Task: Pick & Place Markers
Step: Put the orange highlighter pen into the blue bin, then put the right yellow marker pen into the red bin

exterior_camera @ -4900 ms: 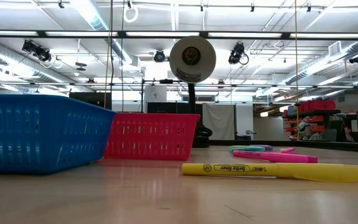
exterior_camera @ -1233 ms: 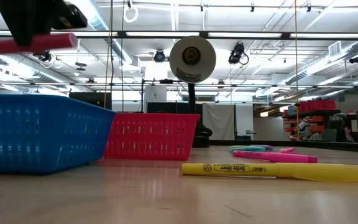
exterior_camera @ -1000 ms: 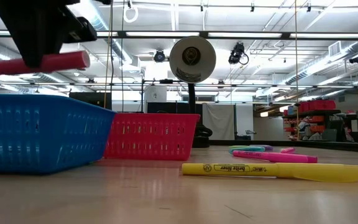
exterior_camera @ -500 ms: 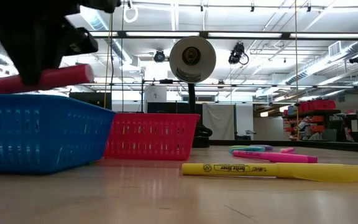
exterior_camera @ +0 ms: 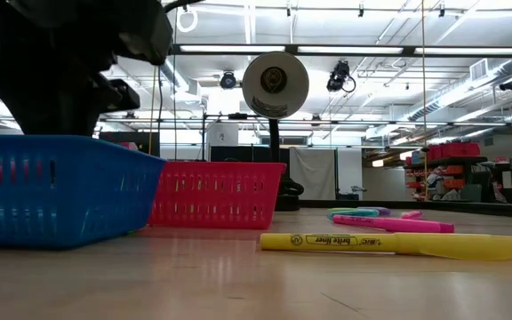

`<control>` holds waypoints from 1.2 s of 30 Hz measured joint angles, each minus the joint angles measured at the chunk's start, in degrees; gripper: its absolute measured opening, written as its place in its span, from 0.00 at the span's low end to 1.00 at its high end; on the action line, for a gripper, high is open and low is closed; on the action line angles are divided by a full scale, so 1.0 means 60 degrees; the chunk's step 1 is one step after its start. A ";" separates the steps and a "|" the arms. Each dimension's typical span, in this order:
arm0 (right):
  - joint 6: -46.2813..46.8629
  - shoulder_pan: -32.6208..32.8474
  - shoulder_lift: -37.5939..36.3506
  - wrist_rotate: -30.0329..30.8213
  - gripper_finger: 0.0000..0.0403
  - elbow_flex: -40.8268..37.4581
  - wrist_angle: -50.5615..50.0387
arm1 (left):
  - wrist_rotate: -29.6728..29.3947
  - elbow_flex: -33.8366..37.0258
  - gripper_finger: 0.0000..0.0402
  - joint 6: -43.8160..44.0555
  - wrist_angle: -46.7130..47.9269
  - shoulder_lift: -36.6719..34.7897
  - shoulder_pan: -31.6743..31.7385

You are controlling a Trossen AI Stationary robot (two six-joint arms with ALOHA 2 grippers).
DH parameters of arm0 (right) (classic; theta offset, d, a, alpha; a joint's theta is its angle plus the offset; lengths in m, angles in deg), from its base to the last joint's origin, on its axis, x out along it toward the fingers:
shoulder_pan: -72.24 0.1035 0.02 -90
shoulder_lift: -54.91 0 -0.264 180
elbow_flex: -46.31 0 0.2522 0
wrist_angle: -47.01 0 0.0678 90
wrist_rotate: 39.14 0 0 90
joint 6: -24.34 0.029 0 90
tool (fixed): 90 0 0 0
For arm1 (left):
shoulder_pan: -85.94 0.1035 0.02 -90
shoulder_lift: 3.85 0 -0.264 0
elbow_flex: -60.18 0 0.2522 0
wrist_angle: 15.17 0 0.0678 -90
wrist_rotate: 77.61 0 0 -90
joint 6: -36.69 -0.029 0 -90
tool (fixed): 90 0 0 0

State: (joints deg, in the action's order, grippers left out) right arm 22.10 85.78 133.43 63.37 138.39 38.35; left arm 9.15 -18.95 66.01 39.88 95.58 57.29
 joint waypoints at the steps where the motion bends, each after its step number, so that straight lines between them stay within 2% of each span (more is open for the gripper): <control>1: 0.0000 0.0000 0.0000 0.0000 0.62 0.0000 0.0000 | 0.0078 0.0069 0.15 0.0006 -0.0148 0.0000 0.0000; 10: -0.0017 0.0000 0.0000 0.0004 0.62 0.0000 -0.0018 | 0.0301 0.0352 0.16 0.0270 -0.0203 -0.0004 -0.0044; 18: -0.0007 0.0000 0.0000 0.0007 0.62 0.0000 -0.0023 | 0.0902 0.0348 0.39 -0.0047 -0.0287 -0.0004 0.0040; 22: 0.0034 0.0003 0.0000 0.0005 0.62 0.0000 -0.0142 | 0.0939 0.0344 0.47 -0.0023 -0.0280 -0.0004 0.0083; 28: 0.0226 0.0002 0.0001 0.0004 0.62 -0.0001 -0.0239 | 0.1044 0.0344 0.53 -0.0011 -0.0280 -0.0004 0.0215; 36: 0.0229 0.0004 0.0002 0.0004 0.62 -0.0004 -0.0310 | 0.2012 0.0273 0.55 0.0354 -0.0194 -0.0004 0.0573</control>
State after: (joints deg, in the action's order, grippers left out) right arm 23.47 85.81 133.44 63.39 138.37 36.49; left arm 21.22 -17.31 68.13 38.72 95.56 60.73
